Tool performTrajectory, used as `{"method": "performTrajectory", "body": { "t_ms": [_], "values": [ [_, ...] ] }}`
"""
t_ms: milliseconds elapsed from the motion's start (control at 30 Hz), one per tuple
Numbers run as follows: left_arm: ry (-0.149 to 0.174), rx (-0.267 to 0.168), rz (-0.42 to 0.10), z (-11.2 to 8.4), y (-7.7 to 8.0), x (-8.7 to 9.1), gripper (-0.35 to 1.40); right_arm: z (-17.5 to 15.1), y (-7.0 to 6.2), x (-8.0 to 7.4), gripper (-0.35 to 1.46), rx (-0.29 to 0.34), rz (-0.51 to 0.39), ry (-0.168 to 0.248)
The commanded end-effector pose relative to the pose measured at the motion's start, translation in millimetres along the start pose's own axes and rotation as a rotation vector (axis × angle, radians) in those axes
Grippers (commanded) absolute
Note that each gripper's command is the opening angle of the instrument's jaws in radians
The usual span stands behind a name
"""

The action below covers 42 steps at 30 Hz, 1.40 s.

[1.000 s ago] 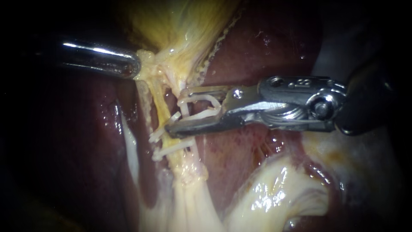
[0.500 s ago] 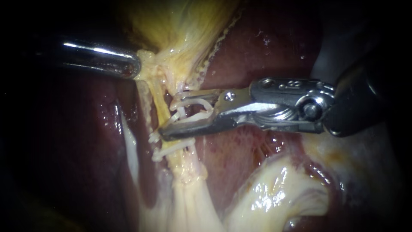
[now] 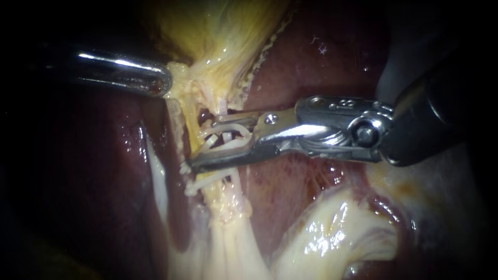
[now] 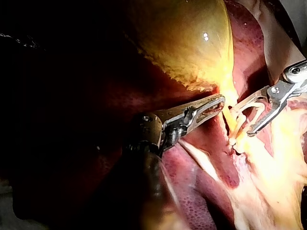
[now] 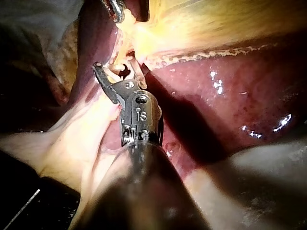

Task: Clipping third clip left tube

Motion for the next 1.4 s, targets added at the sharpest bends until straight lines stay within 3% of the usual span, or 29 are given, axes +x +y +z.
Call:
{"method": "performTrajectory", "body": {
  "t_ms": [33, 467, 633, 833, 1133, 1400],
  "values": [
    [0.000, 0.001, 0.000, 0.0, 0.0, 0.0, -0.35, 0.0, 0.2, 0.0, 0.45, 0.000, 0.000, 0.000],
    [0.000, 0.000, 0.000, 0.1, 0.0, 0.0, -0.35, -0.2, 3.0, -0.4, 0.46, 0.002, 0.004, 0.005],
    [0.000, 0.002, 0.001, 0.3, 0.0, 0.1, -0.35, 0.3, 3.9, -0.2, 0.47, 0.027, 0.002, 0.043],
    [0.000, 0.001, 0.001, 0.5, 0.1, 0.0, -0.35, 1.3, 4.0, 0.3, 0.47, 0.061, -0.001, 0.071],
    [0.000, 0.000, 0.001, 0.6, 0.1, 0.0, -0.35, 3.3, 4.1, 0.7, 0.45, 0.157, -0.006, 0.129],
    [0.000, 0.001, 0.001, 0.6, 0.1, 0.1, -0.35, 4.1, 3.6, 1.4, 0.44, 0.345, 0.010, 0.236]
  ]
}}
